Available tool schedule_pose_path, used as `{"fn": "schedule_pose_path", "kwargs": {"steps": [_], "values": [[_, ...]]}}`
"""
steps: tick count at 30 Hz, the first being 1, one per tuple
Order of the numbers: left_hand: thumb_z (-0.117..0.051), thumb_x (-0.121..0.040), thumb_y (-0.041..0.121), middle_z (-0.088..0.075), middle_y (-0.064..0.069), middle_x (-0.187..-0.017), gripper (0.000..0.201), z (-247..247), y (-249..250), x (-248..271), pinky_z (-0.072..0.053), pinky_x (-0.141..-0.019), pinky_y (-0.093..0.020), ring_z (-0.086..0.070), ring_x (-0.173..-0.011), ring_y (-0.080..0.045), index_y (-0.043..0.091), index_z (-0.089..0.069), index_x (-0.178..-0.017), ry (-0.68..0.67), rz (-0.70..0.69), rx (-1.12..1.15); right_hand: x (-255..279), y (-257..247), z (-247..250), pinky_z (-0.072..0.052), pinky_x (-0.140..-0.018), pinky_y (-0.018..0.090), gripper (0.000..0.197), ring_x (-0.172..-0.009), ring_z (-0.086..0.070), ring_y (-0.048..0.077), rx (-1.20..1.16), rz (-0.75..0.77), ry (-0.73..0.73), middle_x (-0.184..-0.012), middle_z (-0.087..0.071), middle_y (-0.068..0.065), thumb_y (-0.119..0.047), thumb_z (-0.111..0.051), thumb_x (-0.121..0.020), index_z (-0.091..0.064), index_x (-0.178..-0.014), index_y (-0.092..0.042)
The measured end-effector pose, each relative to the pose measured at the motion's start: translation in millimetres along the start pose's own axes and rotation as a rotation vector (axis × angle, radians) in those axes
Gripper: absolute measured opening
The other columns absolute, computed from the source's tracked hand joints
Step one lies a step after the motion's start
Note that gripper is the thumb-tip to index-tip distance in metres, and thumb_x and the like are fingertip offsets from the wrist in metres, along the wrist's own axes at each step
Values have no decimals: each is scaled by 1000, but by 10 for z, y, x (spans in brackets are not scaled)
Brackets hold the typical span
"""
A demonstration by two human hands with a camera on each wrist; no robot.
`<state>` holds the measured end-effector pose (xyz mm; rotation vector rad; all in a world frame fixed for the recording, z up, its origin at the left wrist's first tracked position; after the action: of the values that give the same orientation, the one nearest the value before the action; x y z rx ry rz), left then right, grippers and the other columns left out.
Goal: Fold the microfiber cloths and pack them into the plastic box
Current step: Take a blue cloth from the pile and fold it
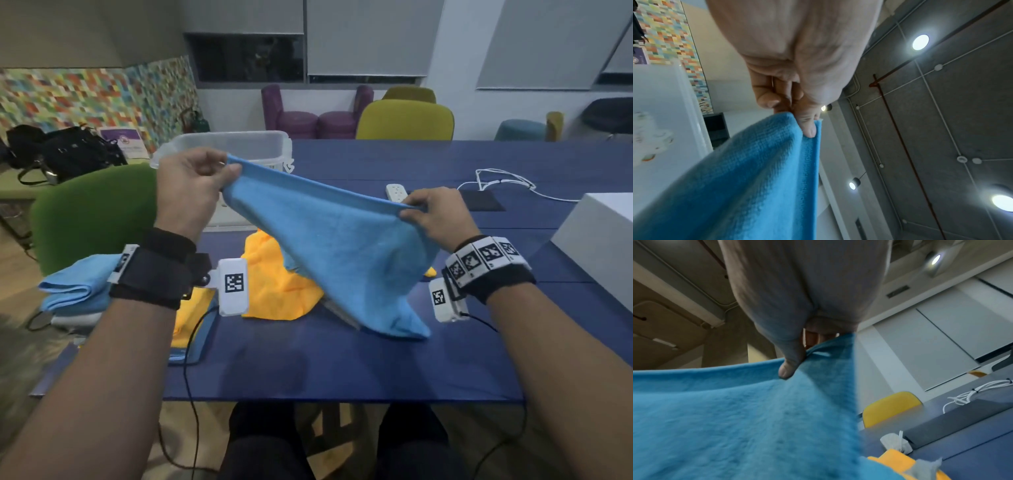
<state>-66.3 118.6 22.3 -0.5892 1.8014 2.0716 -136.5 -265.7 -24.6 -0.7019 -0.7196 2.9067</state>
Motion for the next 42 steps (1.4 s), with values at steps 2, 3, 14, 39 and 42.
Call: {"fn": "schedule_pose_path", "kwargs": {"steps": [2, 3, 14, 39, 42], "values": [[-78, -88, 6, -64, 10, -63, 15, 101, 61, -28, -44, -56, -16, -52, -54, 2, 0, -71, -99, 31, -22, 1, 28, 55, 112, -43, -76, 27, 9, -87, -65, 20, 13, -14, 45, -83, -72, 2, -21, -77, -85, -79, -92, -16], [-78, -88, 9, -64, 3, -69, 17, 146, 89, -35, -44, -57, -17, -53, -56, 0, -1, -72, -101, 44, -26, 6, 44, 66, 160, -42, -76, 27, 9, -88, -65, 21, 9, -15, 68, -83, -72, 2, -20, -77, -86, -79, -93, -15], [-70, -94, 8, -72, 9, -66, 19, 315, 82, -15, -54, -66, -24, -64, -64, -7, 17, -70, -77, 77, 106, 108, 76, 114, 292, -55, -54, 18, 7, -58, -60, 11, -603, -259, 289, -73, -66, 7, -12, -69, -95, -70, -94, -5], [-66, -93, 29, -52, 2, -51, 36, -1112, -437, 911, -56, -59, -35, -43, -49, -9, 9, -61, -64, -75, 122, -263, 413, -798, -702, -57, -51, 31, 15, -54, -69, 31, -850, -412, -55, -67, -62, 18, -7, -60, -97, -51, -86, -5], [-63, -98, 21, -44, 6, -47, 43, -1236, -259, 1002, -34, -55, -31, -42, -48, -10, 14, -50, -58, -89, 13, -346, 417, -969, -720, -61, -58, 37, 18, -58, -71, 33, -855, -333, -73, -70, -67, 24, -9, -66, -94, -52, -83, -5]]}}
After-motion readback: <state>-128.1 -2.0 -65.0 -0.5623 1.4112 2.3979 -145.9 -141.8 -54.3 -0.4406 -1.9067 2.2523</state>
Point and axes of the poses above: each hand's wrist, its own x-axis away from the middle knuckle, its own z-axis out of the back of the hand, y = z × x, the point moved 2 cm from there along -x, towards the middle knuckle
